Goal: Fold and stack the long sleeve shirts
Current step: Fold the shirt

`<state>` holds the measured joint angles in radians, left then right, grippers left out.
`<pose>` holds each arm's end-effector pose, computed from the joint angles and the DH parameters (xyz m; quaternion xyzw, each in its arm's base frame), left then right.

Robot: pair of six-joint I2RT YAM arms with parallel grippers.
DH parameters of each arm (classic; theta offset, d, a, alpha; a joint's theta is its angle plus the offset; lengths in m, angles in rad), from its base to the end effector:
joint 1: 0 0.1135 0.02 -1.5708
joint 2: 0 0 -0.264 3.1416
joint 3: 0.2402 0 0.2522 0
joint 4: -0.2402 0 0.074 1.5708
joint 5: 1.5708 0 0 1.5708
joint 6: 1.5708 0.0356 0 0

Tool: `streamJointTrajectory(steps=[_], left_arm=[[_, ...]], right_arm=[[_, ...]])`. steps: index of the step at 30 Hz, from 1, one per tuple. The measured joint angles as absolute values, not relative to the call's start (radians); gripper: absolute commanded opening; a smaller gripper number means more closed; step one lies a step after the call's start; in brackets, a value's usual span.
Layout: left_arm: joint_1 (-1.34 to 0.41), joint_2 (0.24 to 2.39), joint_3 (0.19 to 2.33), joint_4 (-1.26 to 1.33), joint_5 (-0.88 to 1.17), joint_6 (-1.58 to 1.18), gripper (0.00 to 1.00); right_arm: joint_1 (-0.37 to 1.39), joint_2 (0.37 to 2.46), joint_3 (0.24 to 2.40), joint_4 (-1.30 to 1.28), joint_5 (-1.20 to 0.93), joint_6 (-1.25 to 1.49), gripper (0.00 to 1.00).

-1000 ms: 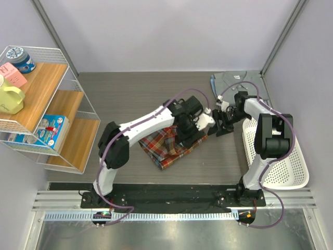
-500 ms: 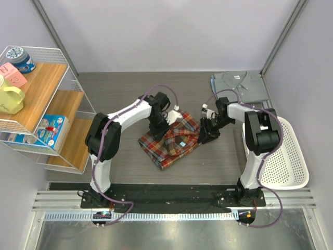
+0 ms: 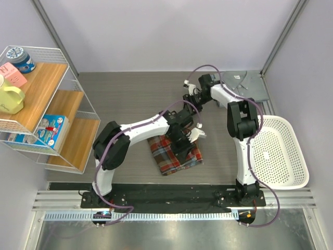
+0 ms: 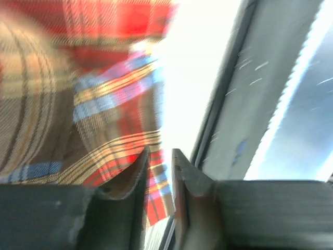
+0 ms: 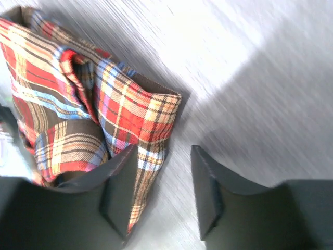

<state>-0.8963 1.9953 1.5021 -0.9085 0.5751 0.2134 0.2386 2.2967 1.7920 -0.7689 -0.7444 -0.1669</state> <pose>0.2287 -0.3170 0.1885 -0.5237 -0.7995 0.2934 0.0183 0.4491 0.1340 0.1492 -0.2382 0.8916 0.3644 0.1249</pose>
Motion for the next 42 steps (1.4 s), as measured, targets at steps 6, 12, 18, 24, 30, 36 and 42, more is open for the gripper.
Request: streamJointTrajectory(steps=[6,12,18,24,30,36,42], left_arm=[[-0.681,1.891,1.545,-0.873,0.677,0.158,0.45],[-0.373,1.919,1.664,-0.878,0.572,0.212,0.53],[-0.353,2.085,1.716,-0.906,0.505,0.31,0.48],[-0.373,2.131,1.626,-0.94,0.525,0.356,0.2],[-0.373,2.017,1.443,-0.971,0.593,0.367,0.11],[-0.418,1.85,1.298,-1.065,0.691,0.385,0.37],[-0.412,1.748,1.293,-1.132,0.772,0.417,0.55]], right_arm=[[0.221,2.266,1.89,-0.866,-0.677,-0.32,0.65],[0.152,2.086,1.74,-0.989,-0.611,-0.402,0.71],[0.168,1.892,1.483,-1.121,-0.646,-0.432,0.7],[0.197,1.875,1.282,-1.183,-0.687,-0.448,0.41],[0.207,1.987,1.313,-1.179,-0.672,-0.466,0.03],[0.207,2.218,1.594,-1.151,-0.61,-0.46,0.04],[0.195,2.27,1.815,-1.134,-0.576,-0.469,0.35]])
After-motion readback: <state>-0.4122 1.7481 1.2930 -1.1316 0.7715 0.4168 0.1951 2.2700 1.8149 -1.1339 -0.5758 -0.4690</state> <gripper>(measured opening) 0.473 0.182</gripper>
